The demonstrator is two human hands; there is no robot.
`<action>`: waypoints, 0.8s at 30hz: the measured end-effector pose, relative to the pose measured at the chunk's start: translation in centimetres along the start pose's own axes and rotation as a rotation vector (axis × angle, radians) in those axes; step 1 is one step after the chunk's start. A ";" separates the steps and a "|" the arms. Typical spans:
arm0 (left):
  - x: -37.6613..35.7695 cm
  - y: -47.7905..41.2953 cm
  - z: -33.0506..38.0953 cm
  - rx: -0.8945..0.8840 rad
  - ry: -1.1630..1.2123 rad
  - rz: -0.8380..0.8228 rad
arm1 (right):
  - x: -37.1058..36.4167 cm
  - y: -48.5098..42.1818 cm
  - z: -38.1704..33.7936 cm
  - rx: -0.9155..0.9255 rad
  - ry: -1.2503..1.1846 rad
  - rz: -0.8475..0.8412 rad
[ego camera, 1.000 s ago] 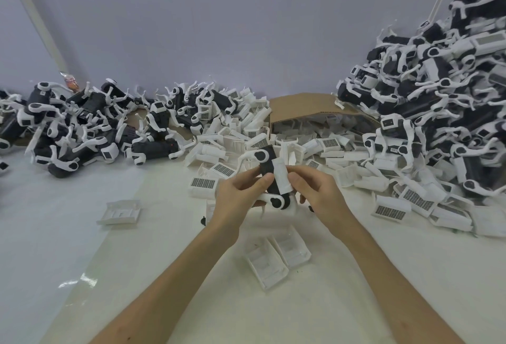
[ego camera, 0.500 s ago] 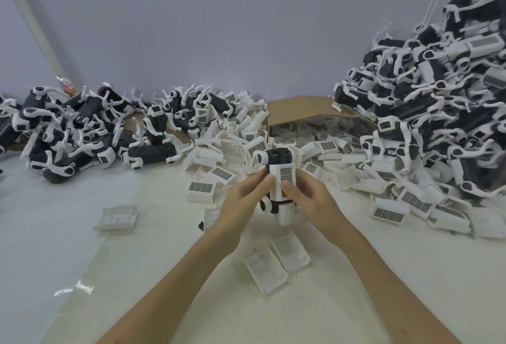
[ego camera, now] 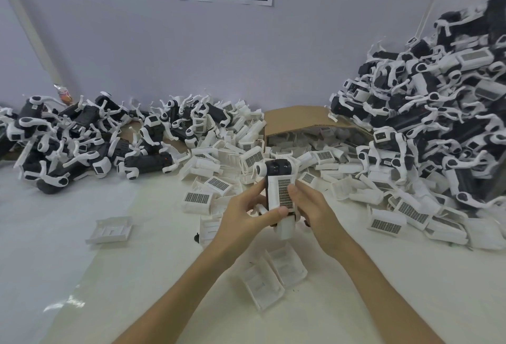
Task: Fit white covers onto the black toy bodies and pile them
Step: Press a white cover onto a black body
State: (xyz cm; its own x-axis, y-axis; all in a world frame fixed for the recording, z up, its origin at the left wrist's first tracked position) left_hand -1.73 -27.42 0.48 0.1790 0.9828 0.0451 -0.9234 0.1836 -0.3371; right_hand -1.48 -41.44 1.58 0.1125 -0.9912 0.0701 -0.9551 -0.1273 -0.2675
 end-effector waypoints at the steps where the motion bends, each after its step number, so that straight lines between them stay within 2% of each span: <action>1: 0.0 0.1 0.0 0.004 0.001 -0.001 | 0.0 0.1 -0.1 -0.012 0.001 0.001; 6: -0.2 0.4 0.3 -0.011 0.020 0.019 | -0.3 0.1 -0.5 -0.022 0.005 -0.026; 17: -0.1 0.3 0.1 -0.027 0.038 0.027 | -0.3 -0.1 -0.7 0.004 0.019 0.028; 24: 0.0 0.5 0.6 -0.079 -0.057 0.038 | -0.4 0.3 -1.2 0.075 0.085 0.038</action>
State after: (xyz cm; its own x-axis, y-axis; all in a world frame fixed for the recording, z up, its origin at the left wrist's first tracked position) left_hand -2.38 -27.29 0.86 0.1231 0.9889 0.0834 -0.8990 0.1468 -0.4127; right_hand -2.09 -41.08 2.59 0.0498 -0.9891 0.1385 -0.9346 -0.0951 -0.3429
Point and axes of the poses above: each hand's wrist, its own y-axis away from the middle knuckle, its own x-axis out of the back of the hand, z = x × y, the point moved 6 cm from there along -y, towards the middle knuckle, and after that the axes turned 4 degrees about z, right-handed, at the moved point
